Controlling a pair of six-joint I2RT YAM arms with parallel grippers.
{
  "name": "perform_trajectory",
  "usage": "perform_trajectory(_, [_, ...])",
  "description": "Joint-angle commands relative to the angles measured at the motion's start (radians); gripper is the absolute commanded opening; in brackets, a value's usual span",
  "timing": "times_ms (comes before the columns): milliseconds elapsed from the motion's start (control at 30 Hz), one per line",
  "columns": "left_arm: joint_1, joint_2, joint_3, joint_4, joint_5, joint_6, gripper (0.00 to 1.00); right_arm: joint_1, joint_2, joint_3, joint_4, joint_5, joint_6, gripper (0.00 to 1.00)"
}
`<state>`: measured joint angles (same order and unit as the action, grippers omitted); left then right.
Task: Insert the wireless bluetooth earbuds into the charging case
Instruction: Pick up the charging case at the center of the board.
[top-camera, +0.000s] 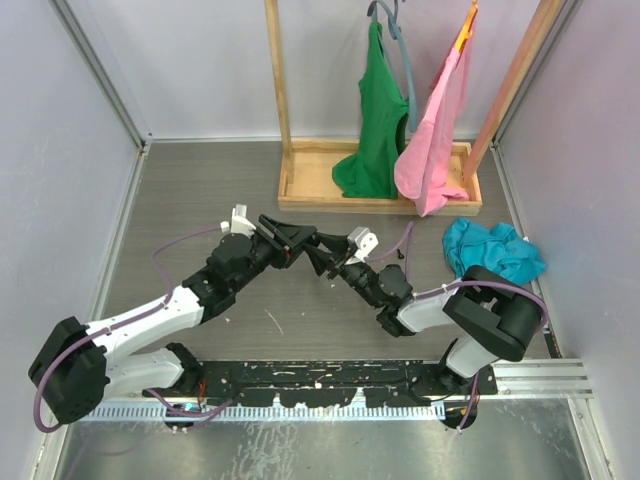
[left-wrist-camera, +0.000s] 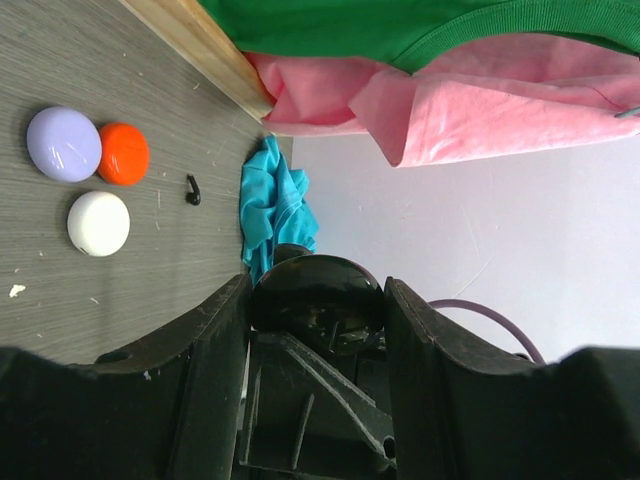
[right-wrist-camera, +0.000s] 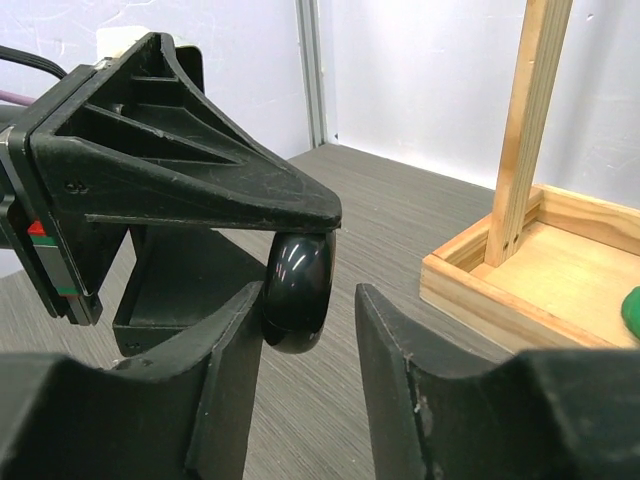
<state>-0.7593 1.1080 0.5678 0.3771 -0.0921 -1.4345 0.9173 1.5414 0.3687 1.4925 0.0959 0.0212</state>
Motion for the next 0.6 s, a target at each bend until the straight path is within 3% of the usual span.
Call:
perform_trajectory(0, [-0.015, -0.028, 0.003, 0.078, -0.030, -0.015, 0.28, 0.006, 0.008, 0.024, 0.116, 0.007, 0.009, 0.44])
perform_trajectory(200, [-0.020, -0.026, -0.005, 0.079, -0.031, -0.018, 0.33, 0.006, 0.025, 0.020, 0.151, 0.002, 0.022, 0.25])
perform_trajectory(333, [-0.020, -0.044, -0.015, 0.062, -0.043, 0.010, 0.45, 0.006, 0.013, -0.001, 0.160, 0.001, 0.024, 0.11])
perform_trajectory(567, [-0.021, -0.134, 0.000, -0.085, -0.089, 0.179, 0.63, 0.004, -0.069, -0.056, 0.109, -0.020, -0.001, 0.01])
